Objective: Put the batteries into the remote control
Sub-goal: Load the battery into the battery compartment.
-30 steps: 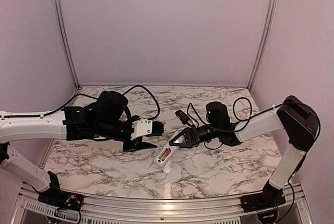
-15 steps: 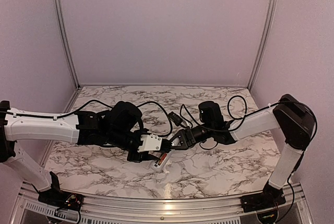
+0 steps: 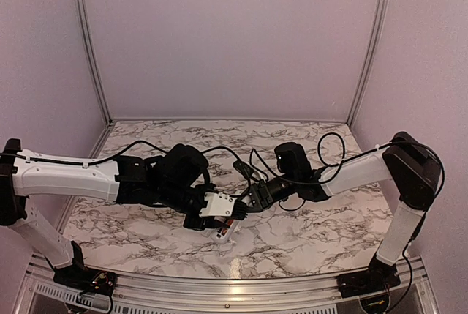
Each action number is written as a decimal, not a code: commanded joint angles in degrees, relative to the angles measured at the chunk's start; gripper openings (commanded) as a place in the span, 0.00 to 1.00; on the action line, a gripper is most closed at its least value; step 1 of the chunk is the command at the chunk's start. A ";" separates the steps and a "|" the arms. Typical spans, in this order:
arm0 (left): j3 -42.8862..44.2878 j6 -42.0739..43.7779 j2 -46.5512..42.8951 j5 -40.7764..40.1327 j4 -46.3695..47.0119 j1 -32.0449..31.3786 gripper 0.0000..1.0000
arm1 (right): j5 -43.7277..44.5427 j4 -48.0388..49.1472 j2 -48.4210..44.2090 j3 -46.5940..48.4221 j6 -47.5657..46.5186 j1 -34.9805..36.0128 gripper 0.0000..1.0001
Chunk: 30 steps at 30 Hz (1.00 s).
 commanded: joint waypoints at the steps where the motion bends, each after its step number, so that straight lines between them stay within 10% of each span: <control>1: 2.19 0.91 1.64 -0.78 -1.57 -0.62 0.37 | -0.74 -2.64 0.63 2.91 -2.64 1.10 0.00; 30: 2.75 3.22 4.46 -2.80 -5.19 -2.21 0.14 | -1.07 -4.72 -0.11 4.01 -4.27 1.11 0.00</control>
